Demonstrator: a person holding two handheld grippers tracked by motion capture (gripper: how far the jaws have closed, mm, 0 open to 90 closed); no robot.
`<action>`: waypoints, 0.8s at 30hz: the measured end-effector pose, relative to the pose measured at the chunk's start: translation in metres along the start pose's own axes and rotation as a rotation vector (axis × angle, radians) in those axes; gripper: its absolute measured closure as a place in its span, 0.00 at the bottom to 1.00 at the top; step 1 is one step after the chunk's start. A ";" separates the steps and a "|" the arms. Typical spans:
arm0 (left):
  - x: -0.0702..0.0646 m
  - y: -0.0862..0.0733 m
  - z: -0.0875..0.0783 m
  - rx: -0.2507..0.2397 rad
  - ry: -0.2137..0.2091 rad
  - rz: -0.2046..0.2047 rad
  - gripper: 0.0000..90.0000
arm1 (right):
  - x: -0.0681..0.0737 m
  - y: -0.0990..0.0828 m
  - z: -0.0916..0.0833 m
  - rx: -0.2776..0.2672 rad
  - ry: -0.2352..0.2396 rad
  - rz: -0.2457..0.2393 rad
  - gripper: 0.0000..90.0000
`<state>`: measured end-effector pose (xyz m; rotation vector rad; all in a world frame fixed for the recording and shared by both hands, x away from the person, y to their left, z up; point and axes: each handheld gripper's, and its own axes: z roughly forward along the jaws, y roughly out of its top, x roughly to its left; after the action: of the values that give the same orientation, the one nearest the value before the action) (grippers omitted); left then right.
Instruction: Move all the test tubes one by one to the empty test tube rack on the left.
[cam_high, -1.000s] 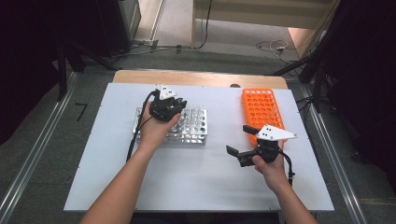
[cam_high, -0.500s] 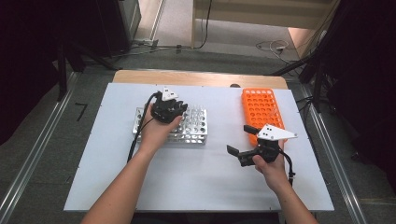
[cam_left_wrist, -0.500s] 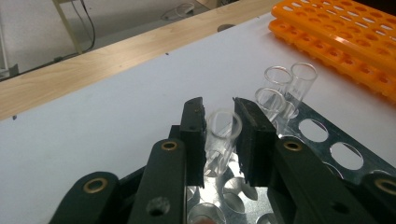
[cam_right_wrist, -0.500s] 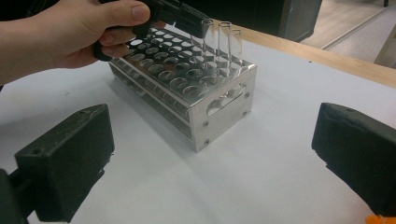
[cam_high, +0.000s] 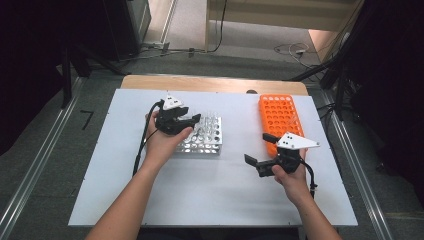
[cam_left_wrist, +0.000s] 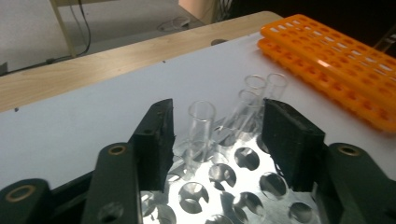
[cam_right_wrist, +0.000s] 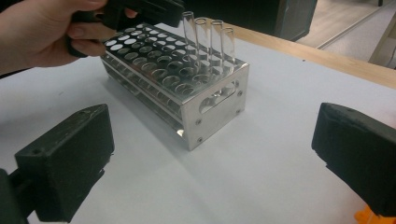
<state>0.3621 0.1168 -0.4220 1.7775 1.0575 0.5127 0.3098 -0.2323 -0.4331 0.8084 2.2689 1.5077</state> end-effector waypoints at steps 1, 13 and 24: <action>-0.002 -0.001 -0.003 -0.008 -0.008 0.004 0.42 | -0.001 0.000 0.000 0.000 -0.002 0.001 0.00; -0.027 -0.017 -0.040 -0.105 -0.088 0.011 0.18 | -0.015 -0.002 -0.004 -0.001 -0.049 0.018 0.00; -0.040 -0.037 -0.060 -0.150 -0.163 0.000 0.08 | -0.046 -0.005 -0.011 0.006 -0.133 0.062 0.00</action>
<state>0.2811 0.1206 -0.4243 1.6568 0.8829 0.4283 0.3389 -0.2693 -0.4363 0.9588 2.1719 1.4288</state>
